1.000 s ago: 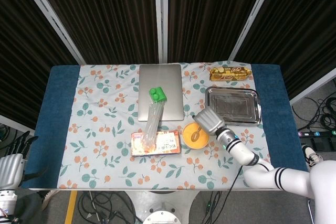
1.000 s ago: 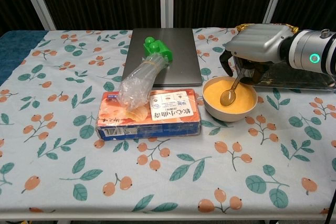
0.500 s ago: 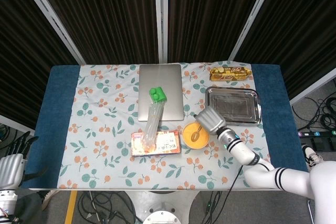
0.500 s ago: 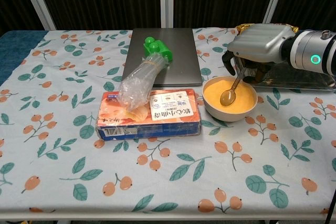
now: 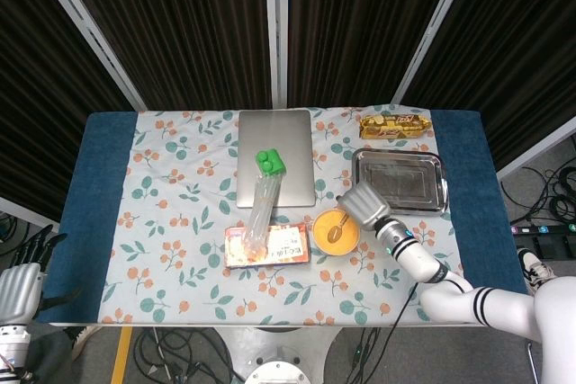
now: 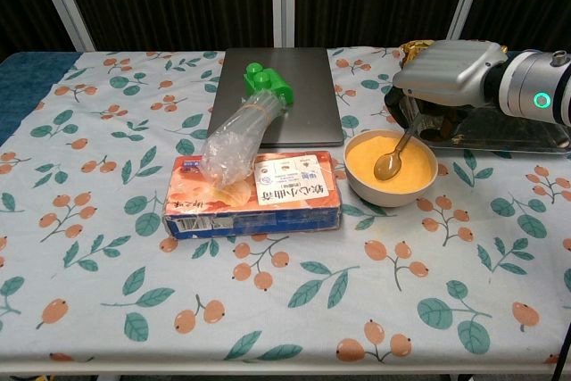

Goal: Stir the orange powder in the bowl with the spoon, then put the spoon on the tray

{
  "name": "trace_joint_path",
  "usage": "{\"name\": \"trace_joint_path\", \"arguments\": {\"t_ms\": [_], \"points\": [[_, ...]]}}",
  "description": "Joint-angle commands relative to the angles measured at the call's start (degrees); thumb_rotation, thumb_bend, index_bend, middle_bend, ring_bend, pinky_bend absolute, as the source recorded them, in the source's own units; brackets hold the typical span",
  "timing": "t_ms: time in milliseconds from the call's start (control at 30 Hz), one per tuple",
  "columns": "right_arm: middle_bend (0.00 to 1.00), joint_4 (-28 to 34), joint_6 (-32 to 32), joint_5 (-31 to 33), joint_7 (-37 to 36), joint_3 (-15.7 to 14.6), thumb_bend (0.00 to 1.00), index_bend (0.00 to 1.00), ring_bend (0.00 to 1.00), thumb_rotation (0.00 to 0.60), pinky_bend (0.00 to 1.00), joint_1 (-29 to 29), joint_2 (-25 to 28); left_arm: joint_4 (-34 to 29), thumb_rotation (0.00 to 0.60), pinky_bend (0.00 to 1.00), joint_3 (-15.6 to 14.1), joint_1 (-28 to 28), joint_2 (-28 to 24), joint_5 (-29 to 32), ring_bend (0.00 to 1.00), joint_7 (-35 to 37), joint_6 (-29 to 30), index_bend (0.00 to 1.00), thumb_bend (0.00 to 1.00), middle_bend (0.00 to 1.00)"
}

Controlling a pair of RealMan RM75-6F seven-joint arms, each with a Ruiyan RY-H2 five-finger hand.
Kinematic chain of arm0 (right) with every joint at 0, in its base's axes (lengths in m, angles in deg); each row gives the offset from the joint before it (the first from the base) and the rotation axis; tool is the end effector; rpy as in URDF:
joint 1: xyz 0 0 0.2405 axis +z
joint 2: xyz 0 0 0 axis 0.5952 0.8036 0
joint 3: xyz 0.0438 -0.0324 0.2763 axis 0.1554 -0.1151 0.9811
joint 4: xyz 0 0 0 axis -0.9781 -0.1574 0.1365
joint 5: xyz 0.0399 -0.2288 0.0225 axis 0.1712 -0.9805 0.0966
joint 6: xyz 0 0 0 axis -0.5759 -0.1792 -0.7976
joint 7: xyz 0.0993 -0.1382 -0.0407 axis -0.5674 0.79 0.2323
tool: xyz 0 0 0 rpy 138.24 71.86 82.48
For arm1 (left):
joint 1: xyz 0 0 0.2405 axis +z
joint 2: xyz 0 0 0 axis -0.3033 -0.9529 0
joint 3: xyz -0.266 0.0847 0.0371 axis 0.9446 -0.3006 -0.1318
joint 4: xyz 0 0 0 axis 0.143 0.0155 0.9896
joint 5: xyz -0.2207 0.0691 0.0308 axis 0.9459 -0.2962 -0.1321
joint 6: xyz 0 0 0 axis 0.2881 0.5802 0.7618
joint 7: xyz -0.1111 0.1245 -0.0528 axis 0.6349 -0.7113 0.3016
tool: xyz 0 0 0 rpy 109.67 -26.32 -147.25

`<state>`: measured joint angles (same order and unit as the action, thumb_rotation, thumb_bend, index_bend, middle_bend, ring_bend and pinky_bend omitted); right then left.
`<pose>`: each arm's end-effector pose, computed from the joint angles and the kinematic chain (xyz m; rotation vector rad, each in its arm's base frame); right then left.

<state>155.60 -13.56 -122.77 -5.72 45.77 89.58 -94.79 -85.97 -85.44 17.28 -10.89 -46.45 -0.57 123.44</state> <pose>-0.1736 -0.4221 -0.0491 2.1661 -0.4187 0.4802 -0.3820 0.1805 0.1093 -1.2449 -1.1278 -0.9133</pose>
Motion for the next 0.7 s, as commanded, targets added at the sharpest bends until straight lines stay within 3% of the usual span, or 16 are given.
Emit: {"name": "trace_joint_path", "arguments": {"t_ms": [33,700], "points": [[0.95,-0.2,0.2,0.3,0.2,0.1,0.30,0.48,0.97,0.600,1.00,0.0,-0.1,0.0,0.600,0.12,0.0,0.0,0.1,-0.1,0.08,0.0,0.1,0.20,0.13,0.12],[0.95,-1.7,0.6,0.7,1.9,0.4,0.32,0.52,0.97,0.600,1.00,0.5,-1.6,0.7,0.600,0.12,-0.2,0.2,0.2,0.0,0.08,1.3,-0.1,0.20,0.13,0.12]]}}
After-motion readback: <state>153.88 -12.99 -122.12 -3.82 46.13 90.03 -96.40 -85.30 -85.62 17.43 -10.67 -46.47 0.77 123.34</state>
